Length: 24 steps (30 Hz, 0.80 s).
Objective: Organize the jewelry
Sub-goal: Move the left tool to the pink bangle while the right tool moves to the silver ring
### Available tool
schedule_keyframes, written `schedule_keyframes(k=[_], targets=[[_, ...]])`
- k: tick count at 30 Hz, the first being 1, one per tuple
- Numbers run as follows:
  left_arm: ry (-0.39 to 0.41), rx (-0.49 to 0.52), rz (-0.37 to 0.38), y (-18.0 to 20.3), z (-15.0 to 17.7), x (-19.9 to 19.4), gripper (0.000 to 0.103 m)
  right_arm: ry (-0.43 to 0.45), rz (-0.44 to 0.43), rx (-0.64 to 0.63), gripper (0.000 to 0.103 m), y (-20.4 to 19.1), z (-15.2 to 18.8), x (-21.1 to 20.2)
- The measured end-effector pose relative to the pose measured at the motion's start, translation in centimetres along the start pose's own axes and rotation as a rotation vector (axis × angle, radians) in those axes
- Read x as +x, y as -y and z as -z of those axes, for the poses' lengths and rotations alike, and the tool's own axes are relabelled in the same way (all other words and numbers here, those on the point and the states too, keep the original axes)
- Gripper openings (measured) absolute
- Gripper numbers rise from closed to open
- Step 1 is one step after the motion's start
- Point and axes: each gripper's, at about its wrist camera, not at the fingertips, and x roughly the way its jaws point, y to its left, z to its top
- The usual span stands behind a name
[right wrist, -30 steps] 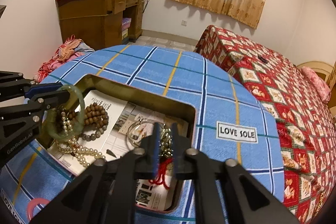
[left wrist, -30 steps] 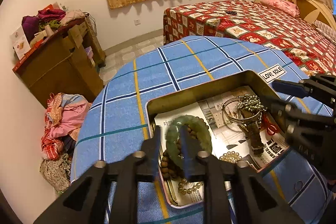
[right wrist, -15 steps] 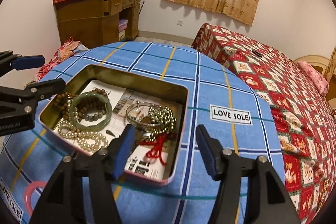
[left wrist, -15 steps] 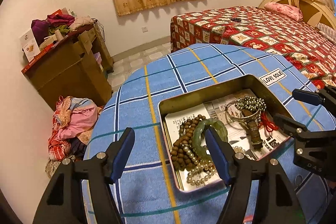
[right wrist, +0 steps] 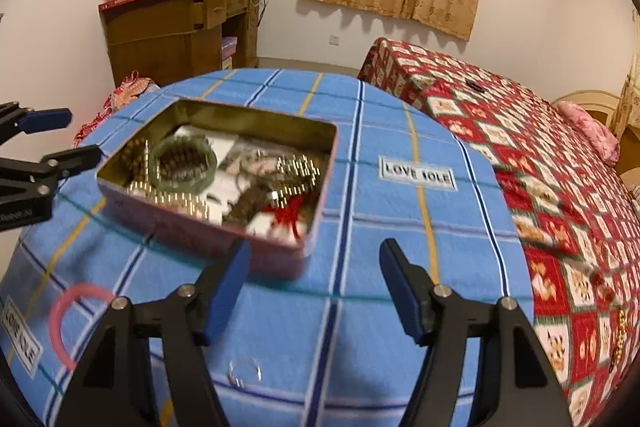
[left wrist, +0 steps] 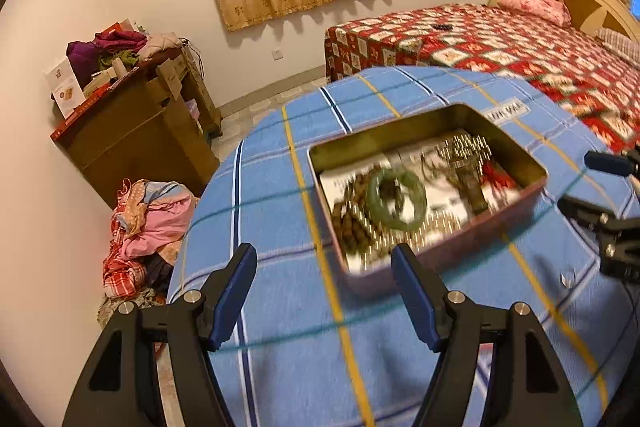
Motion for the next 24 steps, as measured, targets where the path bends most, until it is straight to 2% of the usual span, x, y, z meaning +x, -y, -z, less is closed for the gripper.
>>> schedule_keyframes(k=[8,12,17,19,22,24], targets=[[-0.039,0.050,0.049,2.1,4.4,-1.3,0.070,-0.045,-0.033,0.055,0.069,0.7,3.2,-0.9],[-0.071,0.050,0.076,2.9,5.5,-0.7,0.070,-0.055,-0.054,0.039,0.069,-0.4,4.0,-0.9],[-0.073,0.071,0.090,3.8,6.0,-0.7,0.070,-0.080,-0.090,0.005,0.069,-1.8,4.9,-0.5],[-0.080,0.089,0.083,4.1,6.3,-0.2,0.070,-0.095,-0.097,-0.009,0.066,-2.2,5.3,-0.2],[-0.075,0.062,0.085,3.7,6.3,0.2,0.070,-0.095,-0.103,-0.002,0.057,-2.0,5.5,-0.1],[-0.069,0.060,0.072,3.5,6.1,0.9,0.070,-0.093,-0.089,0.002,0.040,-1.8,5.5,-0.1]])
